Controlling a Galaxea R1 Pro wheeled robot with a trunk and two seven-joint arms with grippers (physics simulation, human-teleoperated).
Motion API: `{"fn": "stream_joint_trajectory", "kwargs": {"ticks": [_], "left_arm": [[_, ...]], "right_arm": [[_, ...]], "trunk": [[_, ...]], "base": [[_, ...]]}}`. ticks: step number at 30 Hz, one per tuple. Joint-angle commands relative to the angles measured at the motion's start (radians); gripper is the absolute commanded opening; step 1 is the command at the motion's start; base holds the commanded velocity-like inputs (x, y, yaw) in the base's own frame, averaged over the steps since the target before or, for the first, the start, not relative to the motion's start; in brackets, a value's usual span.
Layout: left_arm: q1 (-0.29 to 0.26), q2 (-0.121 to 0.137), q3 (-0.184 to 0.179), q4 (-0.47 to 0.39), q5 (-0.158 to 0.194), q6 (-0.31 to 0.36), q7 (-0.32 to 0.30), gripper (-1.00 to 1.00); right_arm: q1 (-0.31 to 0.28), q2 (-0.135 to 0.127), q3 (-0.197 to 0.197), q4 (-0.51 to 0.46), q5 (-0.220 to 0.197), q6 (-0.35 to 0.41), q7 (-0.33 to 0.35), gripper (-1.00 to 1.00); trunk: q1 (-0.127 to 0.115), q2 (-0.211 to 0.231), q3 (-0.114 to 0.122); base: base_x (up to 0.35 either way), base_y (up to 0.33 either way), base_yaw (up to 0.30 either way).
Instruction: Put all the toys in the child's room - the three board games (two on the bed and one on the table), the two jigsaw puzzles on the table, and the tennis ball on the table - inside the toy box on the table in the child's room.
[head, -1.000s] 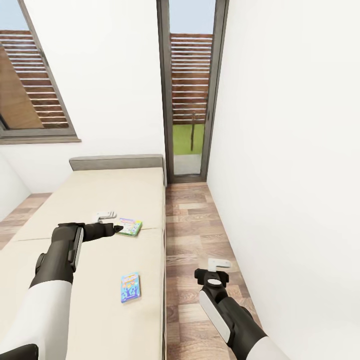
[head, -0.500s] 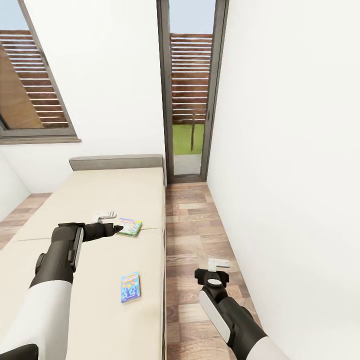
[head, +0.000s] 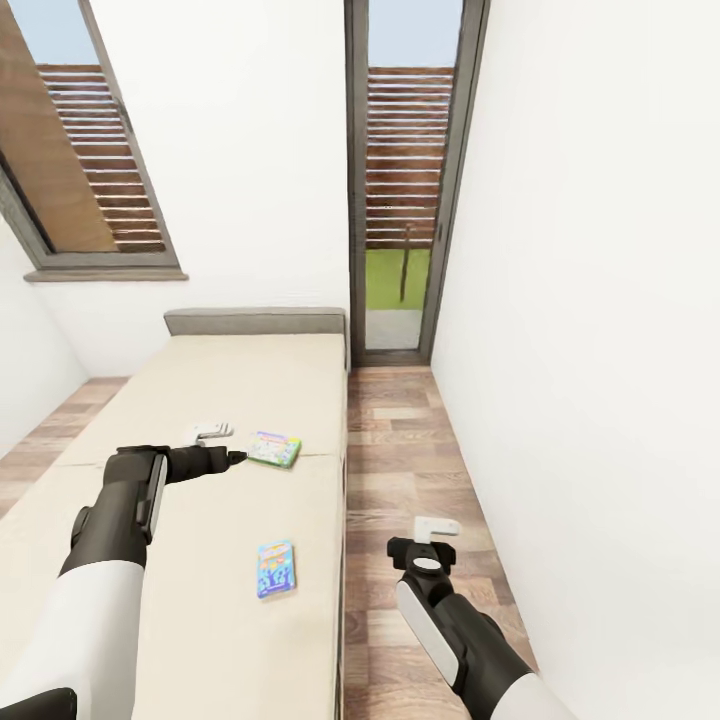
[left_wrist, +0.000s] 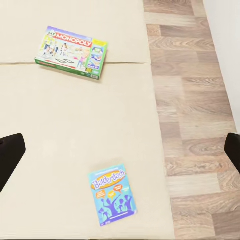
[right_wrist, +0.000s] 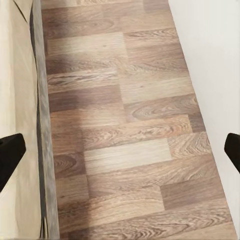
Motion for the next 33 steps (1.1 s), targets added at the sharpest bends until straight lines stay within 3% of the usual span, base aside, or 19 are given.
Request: {"fn": "stream_joint_trajectory", "kwargs": {"ticks": [1, 5, 13, 20, 24, 33], "left_arm": [[-0.001, -0.001, 0.002, -0.001, -0.011, 0.002, -0.009, 1.00], [-0.001, -0.001, 0.002, -0.001, -0.011, 0.002, 0.003, 1.00], [-0.001, -0.020, -0.001, 0.044, -0.008, -0.002, 0.114, 1.00], [-0.002, -0.062, -0.005, 0.154, -0.007, -0.126, 0.264, 1.00], [-0.004, -0.079, -0.005, 0.190, -0.007, -0.155, 0.348, 1.00], [-0.004, -0.091, -0.006, 0.205, -0.007, -0.192, 0.388, 1.00]], "right_arm": [[-0.001, -0.001, 0.003, -0.001, -0.006, 0.005, -0.008, 1.00], [-0.001, -0.003, 0.002, -0.001, -0.006, 0.005, -0.008, 1.00], [-0.001, -0.002, 0.003, -0.001, -0.006, 0.005, -0.008, 1.00], [-0.001, -0.005, 0.002, -0.001, -0.007, 0.006, -0.008, 1.00], [-0.001, -0.004, 0.002, -0.001, -0.007, 0.007, -0.008, 1.00], [-0.001, -0.004, 0.002, -0.001, -0.008, 0.010, -0.009, 1.00]], "trunk": [[0.001, -0.002, -0.002], [0.001, -0.002, -0.002], [0.001, -0.002, -0.002], [0.001, -0.002, -0.002], [0.001, -0.002, -0.005], [0.001, -0.002, -0.018]], "base": [[0.000, 0.000, 0.215], [0.000, 0.000, 0.110], [0.000, 0.000, 0.022], [0.000, 0.000, 0.002], [0.000, 0.000, 0.000], [0.000, 0.000, 0.000]]}}
